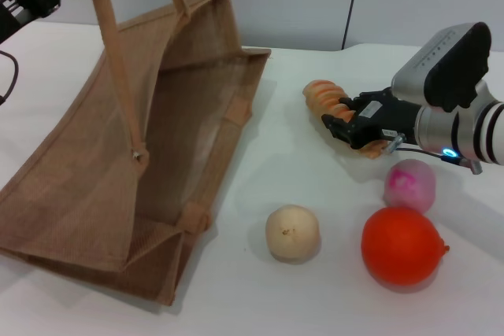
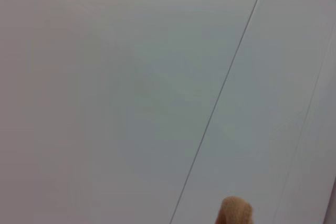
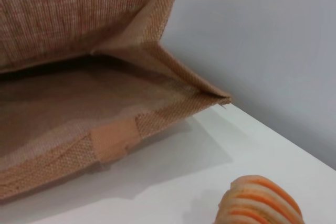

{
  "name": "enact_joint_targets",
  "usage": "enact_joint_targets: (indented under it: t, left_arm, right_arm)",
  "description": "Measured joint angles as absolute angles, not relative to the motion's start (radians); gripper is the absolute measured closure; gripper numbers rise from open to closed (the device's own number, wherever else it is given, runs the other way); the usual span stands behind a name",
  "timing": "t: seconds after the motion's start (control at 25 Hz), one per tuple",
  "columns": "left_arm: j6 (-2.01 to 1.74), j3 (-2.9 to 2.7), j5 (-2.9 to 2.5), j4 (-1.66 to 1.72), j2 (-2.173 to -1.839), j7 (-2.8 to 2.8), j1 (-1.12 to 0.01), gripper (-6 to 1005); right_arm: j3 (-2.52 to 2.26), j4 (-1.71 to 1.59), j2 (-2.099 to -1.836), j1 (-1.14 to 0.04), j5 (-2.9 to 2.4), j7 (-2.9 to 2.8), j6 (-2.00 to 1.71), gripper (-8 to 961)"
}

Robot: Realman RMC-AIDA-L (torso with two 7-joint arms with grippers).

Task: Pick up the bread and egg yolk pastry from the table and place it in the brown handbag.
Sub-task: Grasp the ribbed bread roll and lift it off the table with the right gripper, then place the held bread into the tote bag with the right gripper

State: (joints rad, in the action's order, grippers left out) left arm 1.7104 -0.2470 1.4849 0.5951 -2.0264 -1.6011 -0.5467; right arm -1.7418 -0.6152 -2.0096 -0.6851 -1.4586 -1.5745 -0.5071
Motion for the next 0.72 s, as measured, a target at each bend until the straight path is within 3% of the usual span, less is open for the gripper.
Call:
enact_joint_targets:
  t: [0.44,0.6,0.72]
  left_arm:
    - [1.71,-0.252,1.48,0.595,-2.022,-1.594,-0.586,837]
    - [1.71,-0.261,1.475,0.595,-2.022,-1.593,-0.622,836]
    - [1.711,-0.271,1.474,0.595,-2.024,-1.59,-0.647,835]
  right_arm:
    - [-1.738,-0.76,-1.987,-0.678,-1.462,-1.573,-0.731,603]
    - [-1.738,-0.818,-1.99,-0.68,-1.479,-1.572,-0.801,625]
    - [-1.742,-0.829,-2.008,-0.698,-1.518,-1.574,-0.806,632]
